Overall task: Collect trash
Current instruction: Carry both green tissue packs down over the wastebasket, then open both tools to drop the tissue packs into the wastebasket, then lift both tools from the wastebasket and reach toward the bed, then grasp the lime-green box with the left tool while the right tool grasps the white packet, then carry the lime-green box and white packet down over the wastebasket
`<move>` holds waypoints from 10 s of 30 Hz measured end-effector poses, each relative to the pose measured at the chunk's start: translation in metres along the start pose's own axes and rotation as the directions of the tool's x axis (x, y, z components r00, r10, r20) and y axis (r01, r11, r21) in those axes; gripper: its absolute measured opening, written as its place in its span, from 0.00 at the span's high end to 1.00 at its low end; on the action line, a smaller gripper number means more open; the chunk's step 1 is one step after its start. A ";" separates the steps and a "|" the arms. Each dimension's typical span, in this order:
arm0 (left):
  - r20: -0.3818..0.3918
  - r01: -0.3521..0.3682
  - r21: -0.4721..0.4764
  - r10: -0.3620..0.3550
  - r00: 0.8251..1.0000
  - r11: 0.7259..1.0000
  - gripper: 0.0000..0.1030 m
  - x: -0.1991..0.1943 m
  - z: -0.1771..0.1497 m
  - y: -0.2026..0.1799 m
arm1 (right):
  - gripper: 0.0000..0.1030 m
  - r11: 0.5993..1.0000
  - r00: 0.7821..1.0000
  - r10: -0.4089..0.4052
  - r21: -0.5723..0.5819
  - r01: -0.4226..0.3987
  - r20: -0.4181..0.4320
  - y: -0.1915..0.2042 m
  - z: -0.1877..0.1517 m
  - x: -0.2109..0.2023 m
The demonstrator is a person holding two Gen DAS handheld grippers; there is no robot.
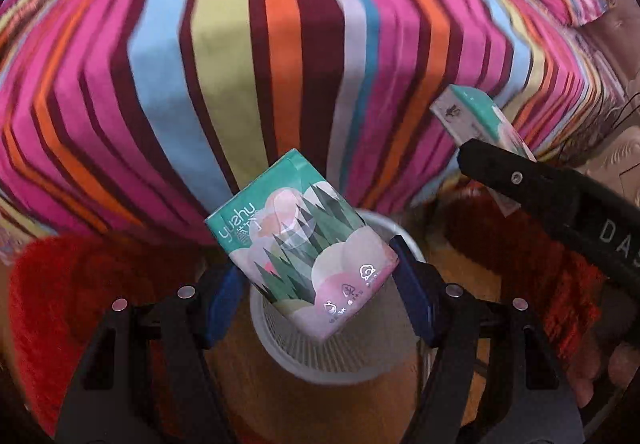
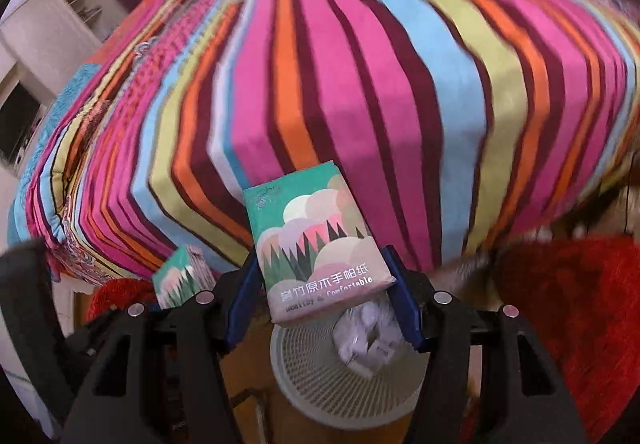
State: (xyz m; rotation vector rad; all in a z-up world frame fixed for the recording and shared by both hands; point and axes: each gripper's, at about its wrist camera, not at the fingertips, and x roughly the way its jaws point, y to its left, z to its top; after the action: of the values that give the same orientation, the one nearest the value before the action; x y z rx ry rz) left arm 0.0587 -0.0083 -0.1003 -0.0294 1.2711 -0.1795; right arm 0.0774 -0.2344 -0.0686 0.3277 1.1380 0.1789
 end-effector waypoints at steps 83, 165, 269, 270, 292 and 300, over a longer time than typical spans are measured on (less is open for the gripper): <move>-0.577 -0.097 -0.129 0.004 0.817 0.987 0.16 0.177 -0.035 0.021 | 0.09 0.910 0.804 0.040 0.354 0.217 -0.594 -0.074 -0.081 0.164; 0.477 -0.150 -0.098 0.179 0.861 0.984 0.16 -0.043 0.317 0.076 | 0.09 0.984 0.919 -0.074 -0.123 0.131 0.388 0.031 0.226 0.004; 0.406 -0.147 0.011 0.130 0.905 0.989 0.53 -0.101 0.118 0.005 | 0.34 0.985 0.947 -0.023 -0.153 0.076 0.322 0.039 0.090 -0.067; 0.405 -0.144 0.009 0.128 0.905 0.990 0.53 -0.102 0.110 0.005 | 0.34 0.986 0.946 -0.021 -0.149 0.072 0.323 0.039 0.082 -0.070; 0.195 -0.086 0.019 0.080 0.978 0.996 0.53 -0.052 0.001 -0.005 | 0.34 0.996 0.992 -0.072 -0.053 0.078 0.108 0.020 -0.008 -0.046; 0.021 -0.051 -0.004 0.051 0.998 0.999 0.53 -0.008 -0.006 -0.005 | 0.34 0.996 0.994 -0.072 0.050 0.076 -0.078 -0.003 -0.019 -0.006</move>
State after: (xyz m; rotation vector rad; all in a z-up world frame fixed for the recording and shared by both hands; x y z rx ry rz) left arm 0.0504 -0.0119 -0.0934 -0.0020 1.2498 -0.1328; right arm 0.0573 -0.2359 -0.0720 0.3271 1.2300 0.0967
